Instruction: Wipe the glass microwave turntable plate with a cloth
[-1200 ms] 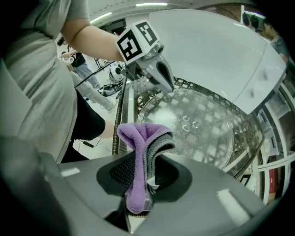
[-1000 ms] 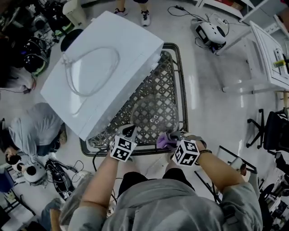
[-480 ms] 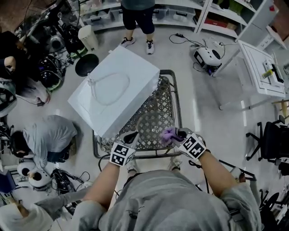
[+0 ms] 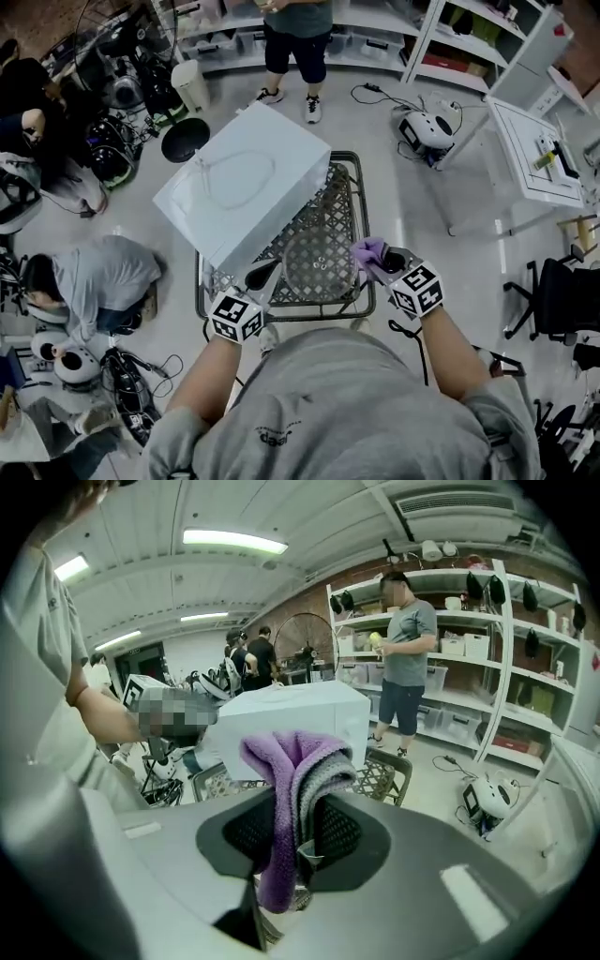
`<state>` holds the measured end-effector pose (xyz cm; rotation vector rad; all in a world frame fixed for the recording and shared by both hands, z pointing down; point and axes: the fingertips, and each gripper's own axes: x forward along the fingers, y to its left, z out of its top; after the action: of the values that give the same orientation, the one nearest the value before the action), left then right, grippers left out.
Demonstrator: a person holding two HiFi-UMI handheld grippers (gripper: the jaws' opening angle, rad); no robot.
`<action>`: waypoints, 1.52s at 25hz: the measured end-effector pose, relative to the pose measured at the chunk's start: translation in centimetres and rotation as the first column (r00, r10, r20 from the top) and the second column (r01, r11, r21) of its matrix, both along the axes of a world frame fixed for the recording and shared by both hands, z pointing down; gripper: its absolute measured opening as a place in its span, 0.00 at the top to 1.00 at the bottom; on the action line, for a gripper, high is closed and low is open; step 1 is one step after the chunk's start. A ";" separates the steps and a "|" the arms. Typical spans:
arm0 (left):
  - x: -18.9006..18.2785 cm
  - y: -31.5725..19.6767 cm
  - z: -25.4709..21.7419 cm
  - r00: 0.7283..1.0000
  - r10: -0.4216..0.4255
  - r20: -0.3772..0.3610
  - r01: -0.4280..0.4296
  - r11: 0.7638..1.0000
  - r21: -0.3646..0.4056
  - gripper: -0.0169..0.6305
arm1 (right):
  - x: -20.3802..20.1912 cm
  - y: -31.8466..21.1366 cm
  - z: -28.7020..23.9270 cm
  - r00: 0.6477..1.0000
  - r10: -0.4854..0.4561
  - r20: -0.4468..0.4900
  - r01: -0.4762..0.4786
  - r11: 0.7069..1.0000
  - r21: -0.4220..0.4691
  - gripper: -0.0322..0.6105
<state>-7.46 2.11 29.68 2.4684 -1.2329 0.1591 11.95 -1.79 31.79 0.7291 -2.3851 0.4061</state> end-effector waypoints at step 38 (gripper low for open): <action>-0.6 1.3 -3.5 1.000 -0.001 -0.005 0.002 0.998 0.069 0.98 | 0.0 0.3 -4.2 0.989 0.008 0.144 -0.016 0.998 0.057 0.80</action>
<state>-8.03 3.45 26.20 2.5248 -1.2583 0.1121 11.97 -1.45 27.57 0.7637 -2.5385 0.4081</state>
